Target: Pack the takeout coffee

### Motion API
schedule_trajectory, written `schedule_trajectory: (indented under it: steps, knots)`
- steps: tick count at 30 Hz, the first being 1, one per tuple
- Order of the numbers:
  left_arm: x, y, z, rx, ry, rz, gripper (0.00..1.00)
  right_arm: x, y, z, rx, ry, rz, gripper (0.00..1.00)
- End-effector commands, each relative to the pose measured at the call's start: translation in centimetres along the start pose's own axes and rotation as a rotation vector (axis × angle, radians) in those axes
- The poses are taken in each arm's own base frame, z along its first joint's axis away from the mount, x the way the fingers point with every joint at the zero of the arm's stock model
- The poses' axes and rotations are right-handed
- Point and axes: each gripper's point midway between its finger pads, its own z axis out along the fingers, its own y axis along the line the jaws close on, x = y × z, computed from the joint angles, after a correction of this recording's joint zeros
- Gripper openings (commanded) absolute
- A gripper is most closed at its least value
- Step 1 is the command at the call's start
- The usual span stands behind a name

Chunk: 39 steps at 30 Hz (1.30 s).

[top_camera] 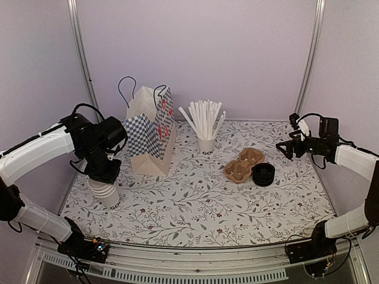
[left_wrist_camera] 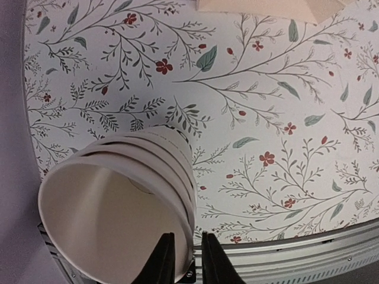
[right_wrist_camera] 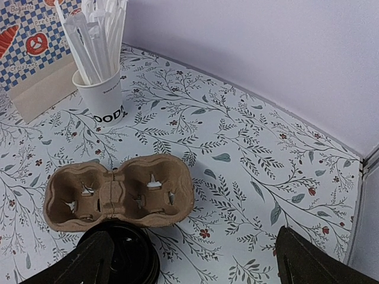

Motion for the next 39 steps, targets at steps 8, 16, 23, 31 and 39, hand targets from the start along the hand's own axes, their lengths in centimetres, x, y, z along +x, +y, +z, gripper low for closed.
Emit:
schedule_trajectory:
  steps: [8, 16, 23, 31, 39]
  knots:
    - [0.0, 0.7, 0.3, -0.063, -0.001, 0.038, 0.15, -0.6, -0.4, 0.0, -0.005, -0.004, -0.009, 0.99]
    - [-3.0, 0.6, 0.4, -0.074, -0.054, 0.061, 0.0, -0.4, -0.4, 0.1, -0.007, 0.004, -0.004, 0.99]
    - [-6.8, 1.0, 0.3, -0.1, -0.096, 0.09, 0.0, -0.4, -0.5, 0.1, -0.005, 0.007, -0.005, 0.99]
    - [-8.7, -1.8, -1.8, 0.06, -0.127, 0.194, 0.0, -0.3, -0.6, 0.1, -0.002, 0.01, -0.007, 0.99]
    - [-10.6, 1.4, -3.3, -0.118, -0.161, 0.175, 0.0, -0.3, 0.0, 0.4, -0.048, 0.021, 0.006, 0.99]
